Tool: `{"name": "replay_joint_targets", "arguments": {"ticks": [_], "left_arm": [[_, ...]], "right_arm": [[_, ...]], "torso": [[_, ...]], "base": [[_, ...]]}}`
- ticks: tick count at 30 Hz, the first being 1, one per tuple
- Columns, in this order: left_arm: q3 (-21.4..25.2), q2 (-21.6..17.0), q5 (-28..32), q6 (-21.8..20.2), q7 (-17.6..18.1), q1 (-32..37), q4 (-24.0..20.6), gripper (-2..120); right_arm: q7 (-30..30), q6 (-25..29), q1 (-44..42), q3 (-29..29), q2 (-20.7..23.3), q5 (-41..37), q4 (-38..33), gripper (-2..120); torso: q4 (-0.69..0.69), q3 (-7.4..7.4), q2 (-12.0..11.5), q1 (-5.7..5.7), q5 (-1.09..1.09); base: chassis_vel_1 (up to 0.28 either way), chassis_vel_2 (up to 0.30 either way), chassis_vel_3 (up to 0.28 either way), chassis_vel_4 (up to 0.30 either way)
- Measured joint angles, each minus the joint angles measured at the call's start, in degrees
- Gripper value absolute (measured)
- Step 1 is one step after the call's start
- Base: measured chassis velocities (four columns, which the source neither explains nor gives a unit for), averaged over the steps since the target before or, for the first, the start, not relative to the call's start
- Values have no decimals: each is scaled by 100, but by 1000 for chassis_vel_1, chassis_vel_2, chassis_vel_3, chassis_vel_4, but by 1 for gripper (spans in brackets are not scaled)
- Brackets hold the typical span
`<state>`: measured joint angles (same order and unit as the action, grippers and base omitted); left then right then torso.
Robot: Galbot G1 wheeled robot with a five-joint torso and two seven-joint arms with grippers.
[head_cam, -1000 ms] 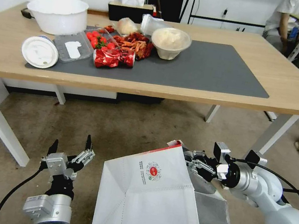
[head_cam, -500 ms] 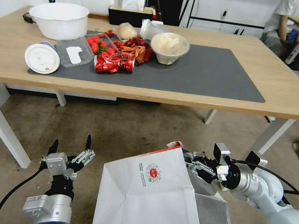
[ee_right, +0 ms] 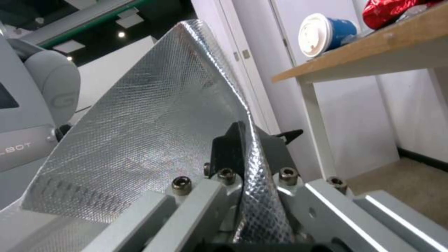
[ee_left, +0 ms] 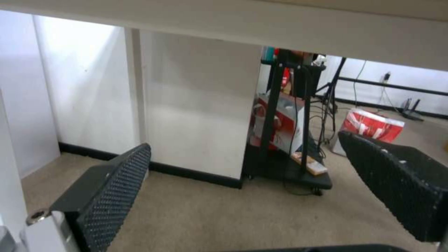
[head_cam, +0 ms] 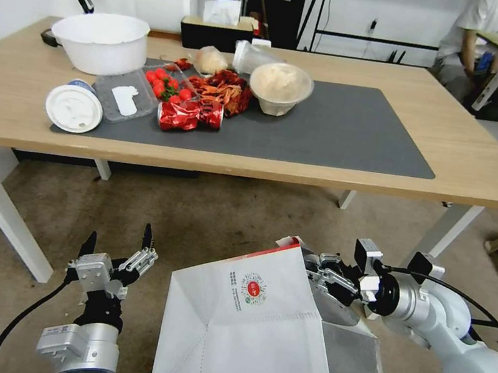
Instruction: Pick up the food delivery bag from the floor and place it on the table.
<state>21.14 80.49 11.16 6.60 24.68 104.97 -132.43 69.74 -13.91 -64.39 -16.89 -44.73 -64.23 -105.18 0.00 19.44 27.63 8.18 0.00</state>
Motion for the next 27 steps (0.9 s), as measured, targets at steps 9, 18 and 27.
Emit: {"name": "replay_joint_targets", "arguments": {"ticks": [9, 18, 27], "left_arm": [[0, -1, -2, 0, 1, 8, -12, 100], [-1, 11, -6, 7, 9, 13, -15, 100], [5, 4, -16, 15, 8, 15, -23, 100]], "right_arm": [[-8, 4, 9, 0, -22, 1, -4, 0], [-21, 8, 7, -4, -27, 1, -16, 0], [-41, 13, -9, -13, -37, 1, -48, 0]], "torso": [[0, 130, 208, 78, 0], [0, 287, 453, 168, 0], [-1, 401, 648, 246, 0]], "base": [[0, 0, 0, 0], [0, 0, 0, 0], [0, 0, 0, 0]]}}
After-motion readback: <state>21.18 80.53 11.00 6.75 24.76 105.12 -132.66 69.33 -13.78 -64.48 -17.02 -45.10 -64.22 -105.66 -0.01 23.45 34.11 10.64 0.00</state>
